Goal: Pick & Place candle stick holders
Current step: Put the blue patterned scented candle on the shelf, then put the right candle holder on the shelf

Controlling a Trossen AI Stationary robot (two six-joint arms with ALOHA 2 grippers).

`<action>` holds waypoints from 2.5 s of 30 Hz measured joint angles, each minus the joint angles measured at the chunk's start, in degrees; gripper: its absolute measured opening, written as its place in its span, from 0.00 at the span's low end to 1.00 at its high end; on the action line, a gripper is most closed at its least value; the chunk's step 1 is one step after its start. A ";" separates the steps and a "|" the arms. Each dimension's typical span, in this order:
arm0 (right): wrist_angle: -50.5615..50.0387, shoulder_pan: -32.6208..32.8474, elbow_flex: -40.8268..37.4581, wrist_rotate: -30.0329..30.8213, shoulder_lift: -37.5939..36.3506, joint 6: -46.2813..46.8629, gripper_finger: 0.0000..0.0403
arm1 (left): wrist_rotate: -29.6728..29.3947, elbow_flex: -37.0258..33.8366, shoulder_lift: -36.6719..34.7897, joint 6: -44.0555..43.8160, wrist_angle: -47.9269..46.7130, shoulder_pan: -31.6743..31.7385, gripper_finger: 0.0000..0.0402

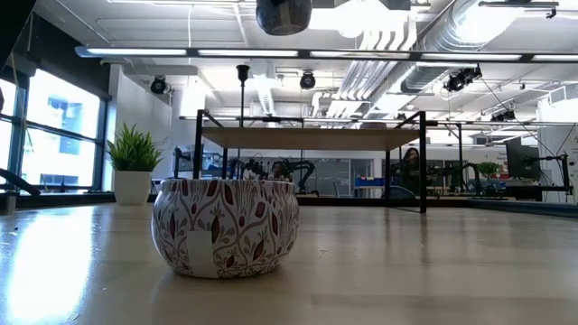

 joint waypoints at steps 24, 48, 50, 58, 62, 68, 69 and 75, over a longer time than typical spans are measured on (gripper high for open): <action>2.22 -0.26 0.00 -2.95 0.02 -10.79 0.78 | 1.13 -0.07 0.02 -0.17 -1.64 0.00 0.70; 6.43 -6.20 -0.02 -15.24 0.62 -16.47 0.78 | 0.98 -0.09 0.02 -0.63 -1.59 0.00 0.70; 6.34 -6.84 -0.02 -16.55 1.06 -16.53 0.78 | 0.81 -0.09 0.02 -0.64 -1.61 0.00 0.70; 6.12 -8.49 -0.02 -18.24 2.22 -20.92 0.78 | -0.46 3.37 0.04 -0.58 -1.65 0.00 0.70; 5.95 -8.96 -0.02 -18.38 2.33 -22.09 0.78 | -2.65 7.45 0.01 -0.54 -1.66 0.00 0.70; 2.88 -8.98 -0.02 -16.63 2.51 -24.37 0.78 | -2.97 7.38 -2.85 -1.91 0.29 1.08 0.65; 2.23 -8.98 -0.02 -16.51 2.65 -25.08 0.78 | -2.99 7.21 -3.40 -2.44 0.17 1.17 0.58; -2.69 -8.98 -0.02 -13.91 3.95 -28.38 0.78 | -2.78 7.39 -3.76 -2.53 1.58 2.35 0.41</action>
